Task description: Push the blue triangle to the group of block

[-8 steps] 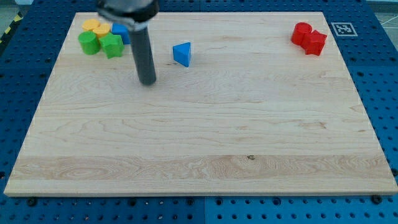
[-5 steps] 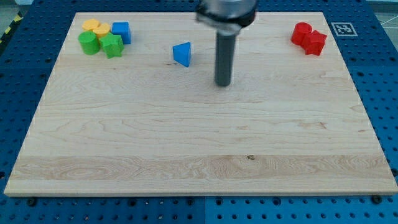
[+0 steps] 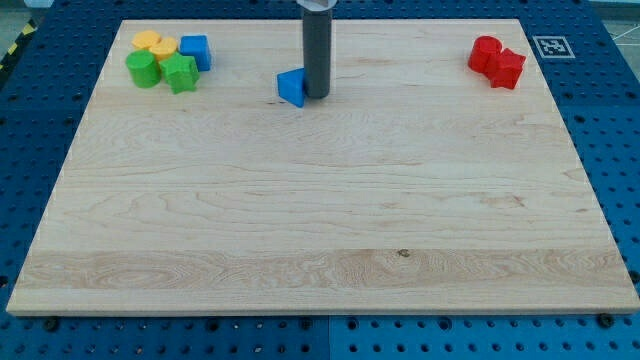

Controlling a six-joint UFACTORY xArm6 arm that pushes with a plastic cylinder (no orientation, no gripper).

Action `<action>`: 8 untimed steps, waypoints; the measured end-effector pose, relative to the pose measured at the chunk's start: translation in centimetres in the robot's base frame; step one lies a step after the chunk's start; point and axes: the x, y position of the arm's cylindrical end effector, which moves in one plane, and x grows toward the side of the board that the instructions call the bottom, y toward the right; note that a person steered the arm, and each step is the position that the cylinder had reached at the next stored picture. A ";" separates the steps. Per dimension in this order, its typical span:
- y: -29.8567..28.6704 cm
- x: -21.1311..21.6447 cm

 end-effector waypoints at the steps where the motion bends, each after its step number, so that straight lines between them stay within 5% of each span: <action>1: -2.0 -0.2; 6: -10.4 -2.4; 8: -6.5 -1.9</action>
